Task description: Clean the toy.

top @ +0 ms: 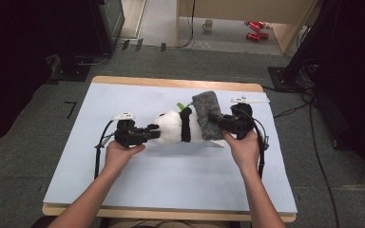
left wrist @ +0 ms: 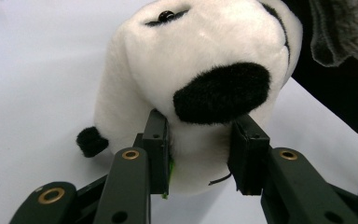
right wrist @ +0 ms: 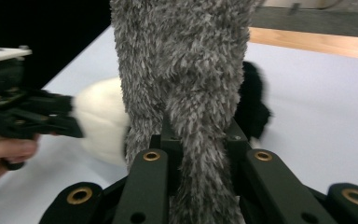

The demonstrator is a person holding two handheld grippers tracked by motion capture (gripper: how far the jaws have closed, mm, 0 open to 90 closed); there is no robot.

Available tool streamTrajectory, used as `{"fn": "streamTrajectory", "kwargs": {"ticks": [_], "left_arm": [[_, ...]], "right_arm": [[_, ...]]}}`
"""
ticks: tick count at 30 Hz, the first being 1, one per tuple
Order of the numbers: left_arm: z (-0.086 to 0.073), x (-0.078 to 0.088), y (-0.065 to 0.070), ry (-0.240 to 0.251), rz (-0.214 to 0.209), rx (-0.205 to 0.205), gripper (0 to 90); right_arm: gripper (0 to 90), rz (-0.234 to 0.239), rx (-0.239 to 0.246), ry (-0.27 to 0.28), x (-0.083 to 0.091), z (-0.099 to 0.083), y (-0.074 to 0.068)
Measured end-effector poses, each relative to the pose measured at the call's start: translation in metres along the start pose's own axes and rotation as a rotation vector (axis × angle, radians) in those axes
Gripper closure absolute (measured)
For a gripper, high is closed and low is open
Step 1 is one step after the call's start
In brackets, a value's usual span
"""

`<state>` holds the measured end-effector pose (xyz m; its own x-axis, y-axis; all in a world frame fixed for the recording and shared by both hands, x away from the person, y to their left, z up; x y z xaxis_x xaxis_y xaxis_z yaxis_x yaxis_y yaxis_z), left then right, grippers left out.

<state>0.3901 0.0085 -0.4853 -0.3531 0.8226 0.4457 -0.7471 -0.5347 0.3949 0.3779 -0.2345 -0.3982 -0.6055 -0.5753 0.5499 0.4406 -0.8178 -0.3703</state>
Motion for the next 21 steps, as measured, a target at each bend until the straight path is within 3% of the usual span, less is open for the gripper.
{"fn": "streamTrajectory", "kwargs": {"ticks": [7,16,21], "left_arm": [[-0.005,-0.004,0.008,-0.001,-0.003,-0.021,63.0],[-0.009,-0.003,0.009,0.012,-0.003,-0.009,62.6],[-0.008,-0.003,0.010,0.017,-0.013,0.013,62.1]], "right_arm": [[77.6,0.070,0.048,-0.057,-0.021,-0.006,-0.033],[77.6,0.145,0.092,-0.117,-0.045,-0.014,-0.065],[77.4,0.163,0.120,-0.130,-0.055,-0.017,-0.080]]}}
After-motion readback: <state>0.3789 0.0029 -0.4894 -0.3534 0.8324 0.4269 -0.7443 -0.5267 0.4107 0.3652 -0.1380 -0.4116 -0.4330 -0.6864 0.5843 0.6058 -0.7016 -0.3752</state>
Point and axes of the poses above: each handheld gripper's, and its own axes: x roughly backward along the jaws, z roughly out of its top, y roughly to its right, the point moved 8 cm from there along -x, roughly forward along the jaws, and after that the axes turned 3 degrees about -x, right-handed, at the moved point
